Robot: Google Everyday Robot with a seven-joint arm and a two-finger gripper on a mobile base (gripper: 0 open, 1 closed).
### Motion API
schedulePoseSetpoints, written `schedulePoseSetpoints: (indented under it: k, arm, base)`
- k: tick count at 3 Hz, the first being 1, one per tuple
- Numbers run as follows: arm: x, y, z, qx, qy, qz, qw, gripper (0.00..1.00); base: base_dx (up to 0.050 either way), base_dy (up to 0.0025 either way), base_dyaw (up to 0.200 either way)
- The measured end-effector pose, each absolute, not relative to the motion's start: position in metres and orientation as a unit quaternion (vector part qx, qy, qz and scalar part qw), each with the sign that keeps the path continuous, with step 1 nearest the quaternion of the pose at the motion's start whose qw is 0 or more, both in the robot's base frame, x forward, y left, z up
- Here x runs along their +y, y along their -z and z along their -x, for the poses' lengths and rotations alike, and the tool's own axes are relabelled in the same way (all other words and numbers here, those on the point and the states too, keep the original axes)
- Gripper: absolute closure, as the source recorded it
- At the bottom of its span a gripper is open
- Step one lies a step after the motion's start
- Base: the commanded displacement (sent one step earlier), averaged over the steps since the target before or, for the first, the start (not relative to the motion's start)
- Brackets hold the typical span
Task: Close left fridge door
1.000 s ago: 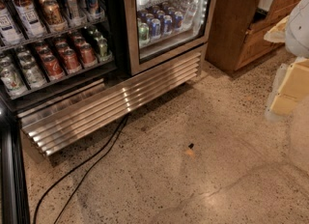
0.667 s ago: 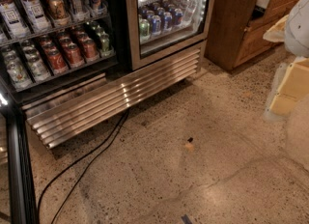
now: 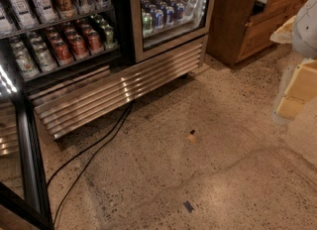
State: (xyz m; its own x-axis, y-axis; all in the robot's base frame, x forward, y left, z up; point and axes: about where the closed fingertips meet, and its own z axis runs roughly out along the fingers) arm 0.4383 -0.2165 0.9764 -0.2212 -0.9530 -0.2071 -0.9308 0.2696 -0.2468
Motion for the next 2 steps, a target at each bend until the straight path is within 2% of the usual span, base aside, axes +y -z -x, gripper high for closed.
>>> schedulePoseSetpoints:
  k: [2]
  arm:
    - [-0.2165, -0.9764, -0.4383, 0.781, 0.035, 0.603, 0.16, 0.0]
  base:
    - [-0.05, -0.00006, 0.0]
